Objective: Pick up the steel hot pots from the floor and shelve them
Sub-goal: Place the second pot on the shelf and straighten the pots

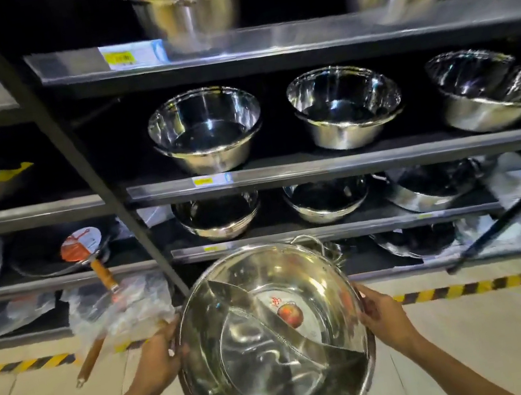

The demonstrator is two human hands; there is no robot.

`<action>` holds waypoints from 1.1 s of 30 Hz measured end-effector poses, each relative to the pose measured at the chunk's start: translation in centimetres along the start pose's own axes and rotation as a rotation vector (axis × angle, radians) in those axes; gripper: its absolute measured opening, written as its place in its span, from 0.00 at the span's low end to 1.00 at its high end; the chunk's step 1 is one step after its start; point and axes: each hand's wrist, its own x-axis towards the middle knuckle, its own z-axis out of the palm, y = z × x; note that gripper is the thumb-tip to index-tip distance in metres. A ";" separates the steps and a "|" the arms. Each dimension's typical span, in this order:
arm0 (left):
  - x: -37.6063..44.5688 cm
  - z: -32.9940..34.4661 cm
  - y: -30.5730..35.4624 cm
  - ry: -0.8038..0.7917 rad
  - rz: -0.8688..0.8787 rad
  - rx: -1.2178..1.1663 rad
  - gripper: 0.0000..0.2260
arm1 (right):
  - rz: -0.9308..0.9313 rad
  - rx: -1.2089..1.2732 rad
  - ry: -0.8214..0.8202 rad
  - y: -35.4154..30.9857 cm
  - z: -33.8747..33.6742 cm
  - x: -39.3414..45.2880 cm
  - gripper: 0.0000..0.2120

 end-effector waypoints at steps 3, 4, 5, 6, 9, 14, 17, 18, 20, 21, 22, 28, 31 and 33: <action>2.6 2.0 -1.1 -0.016 -0.054 -0.028 0.22 | 0.059 -0.023 -0.030 2.2 1.7 1.9 0.19; 3.4 2.6 -1.6 -0.024 -0.063 -0.015 0.23 | 0.088 -0.042 -0.036 2.7 2.3 2.3 0.19; 4.1 3.2 -2.2 -0.034 -0.065 0.009 0.24 | 0.122 -0.038 -0.044 3.2 2.9 2.8 0.19; 4.8 3.6 -2.7 -0.045 -0.075 0.013 0.25 | 0.154 -0.019 -0.049 3.5 3.5 3.2 0.20; 7.2 4.5 -4.0 -0.103 -0.102 -0.020 0.30 | 0.219 0.024 -0.057 4.6 5.1 4.7 0.25; 12.6 6.7 -7.1 -0.187 -0.099 -0.056 0.23 | 0.310 0.018 -0.074 6.7 9.1 8.2 0.23; 16.3 8.8 -9.9 -0.227 -0.088 0.005 0.25 | 0.404 0.089 -0.053 8.3 12.5 11.4 0.17; 17.7 9.6 -10.9 -0.229 -0.088 0.037 0.25 | 0.408 0.079 -0.036 9.4 14.0 12.7 0.15; 20.7 11.7 -13.6 -0.238 -0.137 0.101 0.25 | 0.373 0.031 -0.044 11.4 17.3 15.5 0.11; 22.3 13.0 -15.2 -0.224 -0.174 0.102 0.22 | 0.349 0.003 -0.044 12.4 18.8 17.2 0.11; 23.8 14.3 -16.5 -0.197 -0.203 0.072 0.19 | 0.326 -0.018 -0.033 13.5 20.2 18.9 0.10; 33.2 22.9 -26.8 -0.077 -0.105 -0.044 0.11 | 0.160 -0.155 0.085 21.4 28.1 28.0 0.12; 37.8 26.2 -31.2 -0.014 -0.013 -0.052 0.18 | 0.149 -0.157 0.191 24.7 30.6 31.7 0.17; 40.6 27.7 -33.2 0.053 -0.005 -0.044 0.21 | 0.159 -0.132 0.233 26.8 32.1 34.2 0.20</action>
